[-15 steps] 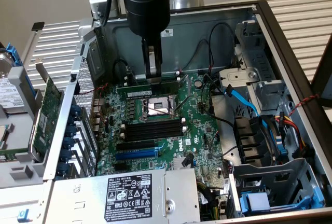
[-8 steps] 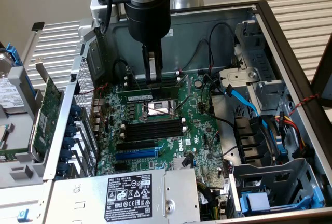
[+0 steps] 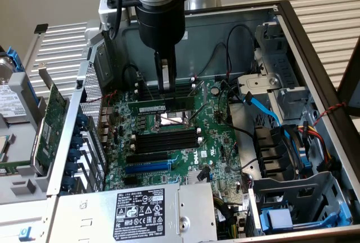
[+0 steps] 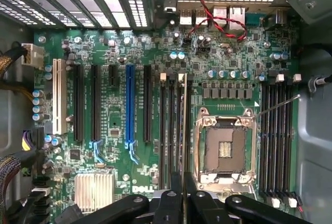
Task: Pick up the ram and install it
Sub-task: 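Insert the ram into the slot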
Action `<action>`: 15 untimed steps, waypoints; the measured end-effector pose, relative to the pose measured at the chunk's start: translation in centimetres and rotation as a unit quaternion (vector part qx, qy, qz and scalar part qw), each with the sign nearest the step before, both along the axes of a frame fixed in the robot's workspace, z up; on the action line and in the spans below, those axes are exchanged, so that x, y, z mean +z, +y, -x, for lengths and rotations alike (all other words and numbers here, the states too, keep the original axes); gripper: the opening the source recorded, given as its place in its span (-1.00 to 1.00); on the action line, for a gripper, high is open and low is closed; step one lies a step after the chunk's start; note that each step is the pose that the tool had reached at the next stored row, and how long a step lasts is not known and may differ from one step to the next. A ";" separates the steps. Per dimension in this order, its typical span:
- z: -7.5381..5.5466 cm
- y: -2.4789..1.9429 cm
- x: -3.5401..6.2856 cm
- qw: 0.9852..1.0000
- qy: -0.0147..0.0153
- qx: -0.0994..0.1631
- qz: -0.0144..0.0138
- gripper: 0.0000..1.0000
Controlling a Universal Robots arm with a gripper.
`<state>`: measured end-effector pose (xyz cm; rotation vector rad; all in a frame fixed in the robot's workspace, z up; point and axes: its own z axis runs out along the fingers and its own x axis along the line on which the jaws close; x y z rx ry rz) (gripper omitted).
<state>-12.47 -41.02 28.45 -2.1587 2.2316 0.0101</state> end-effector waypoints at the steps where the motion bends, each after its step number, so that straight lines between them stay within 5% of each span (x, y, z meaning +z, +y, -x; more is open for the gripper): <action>1: 0.0 0.00 -0.13 1.000 0.000 0.000 0.001 -0.74; 15: -0.1 0.00 -2.47 1.000 -0.001 0.000 0.002 -0.74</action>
